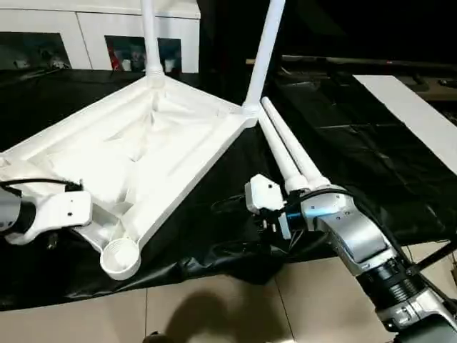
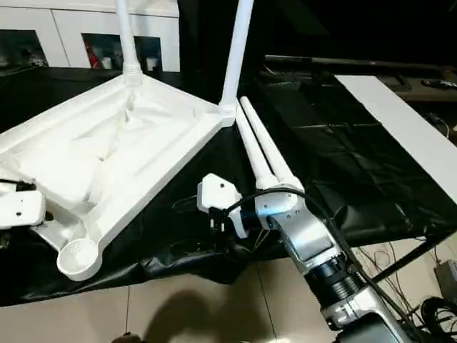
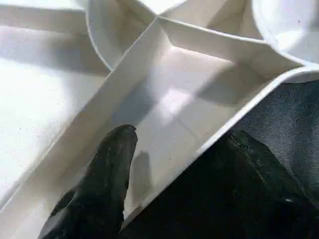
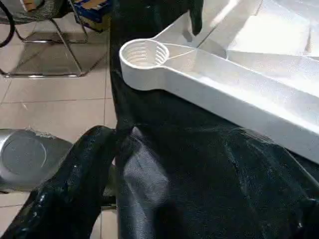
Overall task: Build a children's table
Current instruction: Rotate table base
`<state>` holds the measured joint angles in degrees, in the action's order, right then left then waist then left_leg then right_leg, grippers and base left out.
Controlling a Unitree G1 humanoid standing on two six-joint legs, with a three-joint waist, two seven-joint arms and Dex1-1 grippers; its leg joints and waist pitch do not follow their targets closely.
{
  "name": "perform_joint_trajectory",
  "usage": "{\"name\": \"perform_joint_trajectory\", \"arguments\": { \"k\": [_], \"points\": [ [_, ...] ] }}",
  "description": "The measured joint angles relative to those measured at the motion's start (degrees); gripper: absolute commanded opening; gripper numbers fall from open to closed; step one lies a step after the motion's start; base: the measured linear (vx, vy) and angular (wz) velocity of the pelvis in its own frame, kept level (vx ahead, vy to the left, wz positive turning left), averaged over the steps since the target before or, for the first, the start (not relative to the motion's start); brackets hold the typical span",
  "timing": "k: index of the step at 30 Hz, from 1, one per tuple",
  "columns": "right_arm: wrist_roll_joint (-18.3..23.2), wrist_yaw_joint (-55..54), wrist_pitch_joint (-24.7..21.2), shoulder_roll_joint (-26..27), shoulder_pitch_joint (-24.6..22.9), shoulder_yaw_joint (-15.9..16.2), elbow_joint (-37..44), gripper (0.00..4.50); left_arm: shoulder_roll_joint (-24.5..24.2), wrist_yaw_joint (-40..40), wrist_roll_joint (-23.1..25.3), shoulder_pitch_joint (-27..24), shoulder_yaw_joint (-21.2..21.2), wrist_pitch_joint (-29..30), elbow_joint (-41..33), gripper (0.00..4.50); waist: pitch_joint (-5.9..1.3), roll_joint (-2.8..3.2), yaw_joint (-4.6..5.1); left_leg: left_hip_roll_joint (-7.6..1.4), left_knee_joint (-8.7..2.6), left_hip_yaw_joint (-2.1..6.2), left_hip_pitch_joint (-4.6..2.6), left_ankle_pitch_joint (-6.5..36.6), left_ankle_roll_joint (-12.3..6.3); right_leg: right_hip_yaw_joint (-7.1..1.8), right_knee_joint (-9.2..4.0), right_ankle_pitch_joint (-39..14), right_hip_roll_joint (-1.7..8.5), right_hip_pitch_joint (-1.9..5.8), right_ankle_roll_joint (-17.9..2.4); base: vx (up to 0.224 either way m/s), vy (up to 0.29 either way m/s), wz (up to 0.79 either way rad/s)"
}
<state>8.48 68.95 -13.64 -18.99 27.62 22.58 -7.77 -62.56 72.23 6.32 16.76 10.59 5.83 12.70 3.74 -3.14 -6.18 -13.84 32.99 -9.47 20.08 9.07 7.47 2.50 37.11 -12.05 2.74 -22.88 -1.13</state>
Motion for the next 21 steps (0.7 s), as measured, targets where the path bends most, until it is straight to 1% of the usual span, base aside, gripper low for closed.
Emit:
{"name": "perform_joint_trajectory", "arguments": {
  "k": [2,3,4,7,8,9,13,14,15,16,18,21],
  "points": [
    [-0.1,0.0,-0.5,-0.4,-0.6,0.3,0.9,3.85,0.4,0.9,0.0,1.0,0.8,1.1,0.7,2.48,-0.06,0.13,-0.14,0.0,0.01,0.0,0.0,0.0,0.0,0.0,0.0,0.0,0.0,0.0,0.0,0.0,0.0,0.0],
    [-0.1,-0.1,-0.8,-0.6,-0.7,0.3,1.0,3.85,0.6,1.5,0.1,1.7,1.0,1.7,1.3,2.48,-0.07,0.18,-0.19,0.0,0.01,0.0,-0.01,0.0,0.0,0.01,0.01,0.0,0.0,0.0,0.0,0.0,0.0,0.0],
    [-0.1,-0.1,-1.0,-0.9,-0.8,0.3,1.1,3.85,0.7,2.0,0.1,2.1,1.0,1.9,1.6,2.34,-0.1,0.23,-0.21,0.0,0.0,0.01,-0.01,0.0,0.0,0.01,0.0,0.0,0.0,0.0,0.0,0.0,0.0,0.0],
    [-0.2,-0.2,-1.0,-1.4,-1.0,0.3,1.1,3.85,0.8,2.6,0.1,2.1,1.2,2.4,1.8,2.27,-0.21,0.49,-0.23,0.01,0.02,0.01,0.0,0.0,0.0,0.0,0.0,0.0,0.0,0.01,0.0,0.0,0.0,0.0],
    [-0.2,-0.4,-1.0,-1.3,-1.0,0.4,1.1,3.85,0.8,2.8,0.1,2.2,1.8,2.5,1.8,2.02,-0.27,0.59,-0.27,0.01,0.01,0.02,-0.01,0.0,0.0,0.01,0.0,0.0,0.0,0.01,0.0,0.0,0.0,0.0],
    [-0.2,-0.5,-1.1,-1.3,-1.0,0.4,1.1,3.85,0.8,2.9,0.1,2.3,2.0,2.5,1.8,1.9,-0.31,0.64,-0.28,0.0,0.01,0.02,-0.01,0.0,0.0,0.01,0.01,0.0,0.0,0.02,0.0,0.0,0.0,0.0],
    [-0.2,-1.1,-1.3,-1.0,-1.0,0.4,1.1,3.85,0.8,4.4,0.3,3.2,2.8,3.4,1.7,1.83,-0.45,0.86,-0.26,0.01,0.01,0.02,-0.01,0.0,0.0,-0.01,0.0,0.0,0.0,0.02,0.0,0.0,0.0,0.0],
    [-0.2,-1.2,-1.3,-0.8,-1.0,0.4,1.1,3.85,0.8,4.7,0.3,3.4,2.9,3.9,1.7,1.71,-0.47,0.9,-0.26,0.01,0.01,0.02,-0.01,0.0,0.0,0.0,0.0,0.0,0.0,0.01,0.0,0.0,0.0,0.0],
    [-0.2,-1.2,-1.3,-0.6,-1.0,0.5,1.1,3.85,0.9,5.1,0.2,3.4,2.9,4.5,1.6,1.46,-0.47,0.95,-0.26,0.01,0.0,0.02,-0.01,0.0,0.0,0.0,0.0,0.0,0.0,0.0,0.0,0.0,0.0,0.0],
    [-0.2,-1.3,-1.3,-0.4,-1.0,0.6,1.1,3.85,0.9,5.4,0.2,3.4,2.9,4.7,1.5,1.45,-0.47,1.04,-0.26,0.01,0.0,0.02,-0.01,0.0,0.0,0.01,0.0,0.0,0.0,0.0,0.0,0.0,0.0,0.0],
    [-0.4,-1.7,-1.3,-0.2,-1.0,0.8,1.1,3.85,1.0,6.3,0.1,3.4,2.9,5.2,1.0,1.39,-0.49,1.37,-0.25,0.03,0.0,0.02,0.0,0.0,0.0,-0.01,-0.02,0.0,0.01,0.01,0.0,0.0,0.0,0.0],
    [-1.0,-2.4,-1.3,-0.2,-1.0,1.6,1.1,3.85,1.2,6.3,0.2,3.2,3.4,6.3,0.9,1.1,-0.5,1.99,-0.08,0.04,0.01,0.01,-0.02,0.0,-0.01,-0.03,-0.02,0.0,0.01,0.04,0.0,0.0,0.0,0.0]
  ]
}}
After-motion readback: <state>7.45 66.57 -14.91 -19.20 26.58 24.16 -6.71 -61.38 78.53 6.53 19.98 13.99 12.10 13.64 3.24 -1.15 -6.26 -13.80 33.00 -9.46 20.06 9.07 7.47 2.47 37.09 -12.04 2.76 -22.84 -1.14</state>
